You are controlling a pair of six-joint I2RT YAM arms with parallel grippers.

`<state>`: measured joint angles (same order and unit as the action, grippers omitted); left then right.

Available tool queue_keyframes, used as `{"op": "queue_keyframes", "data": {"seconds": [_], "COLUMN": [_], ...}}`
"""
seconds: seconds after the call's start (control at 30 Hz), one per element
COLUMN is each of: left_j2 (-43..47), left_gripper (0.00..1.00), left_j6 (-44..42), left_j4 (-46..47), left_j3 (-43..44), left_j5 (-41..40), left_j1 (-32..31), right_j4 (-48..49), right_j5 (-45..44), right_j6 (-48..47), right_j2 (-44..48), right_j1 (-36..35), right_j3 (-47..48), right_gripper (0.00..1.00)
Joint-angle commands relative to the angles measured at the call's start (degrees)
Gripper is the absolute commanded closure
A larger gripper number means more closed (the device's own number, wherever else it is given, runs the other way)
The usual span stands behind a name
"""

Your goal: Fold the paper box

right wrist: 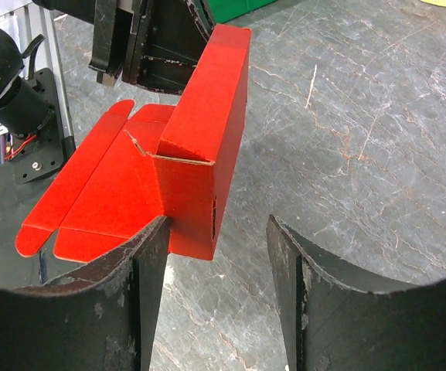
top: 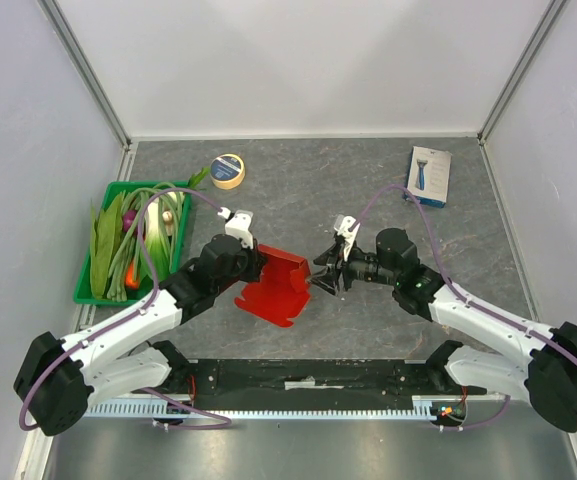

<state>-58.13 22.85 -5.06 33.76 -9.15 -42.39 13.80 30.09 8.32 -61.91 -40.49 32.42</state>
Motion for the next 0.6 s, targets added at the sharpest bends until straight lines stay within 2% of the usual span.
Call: {"op": "queue_keyframes", "data": {"seconds": [0.0, 0.2, 0.4, 0.47, 0.57], "left_j2": [0.74, 0.21, 0.21, 0.21, 0.56], "left_gripper": [0.98, 0.98, 0.98, 0.98, 0.98], "left_j6": [-0.18, 0.26, 0.35, 0.09, 0.09], "left_j4": [0.14, -0.91, -0.39, -0.3, -0.39], "left_j3": [1.31, 2.01, 1.75, 1.66, 1.49], "left_j5": [-1.4, -2.45, -2.02, -2.1, -2.1], "left_j1": [-0.06, -0.15, -0.15, -0.15, -0.15], "right_j4": [6.32, 8.95, 7.29, 7.2, 3.19], "right_j5": [-0.55, 0.93, -2.14, 0.05, -3.17], "right_j6": [2.05, 3.46, 2.14, 2.23, 2.15], "right_j2": [-0.93, -1.2, -1.37, -0.58, 3.45], "right_j1": [-1.26, -2.05, -2.31, -2.23, -1.96], "right_j3": [1.59, 0.8, 0.28, 0.01, -0.7], "right_gripper": [0.39, 0.34, 0.42, 0.36, 0.3]}}
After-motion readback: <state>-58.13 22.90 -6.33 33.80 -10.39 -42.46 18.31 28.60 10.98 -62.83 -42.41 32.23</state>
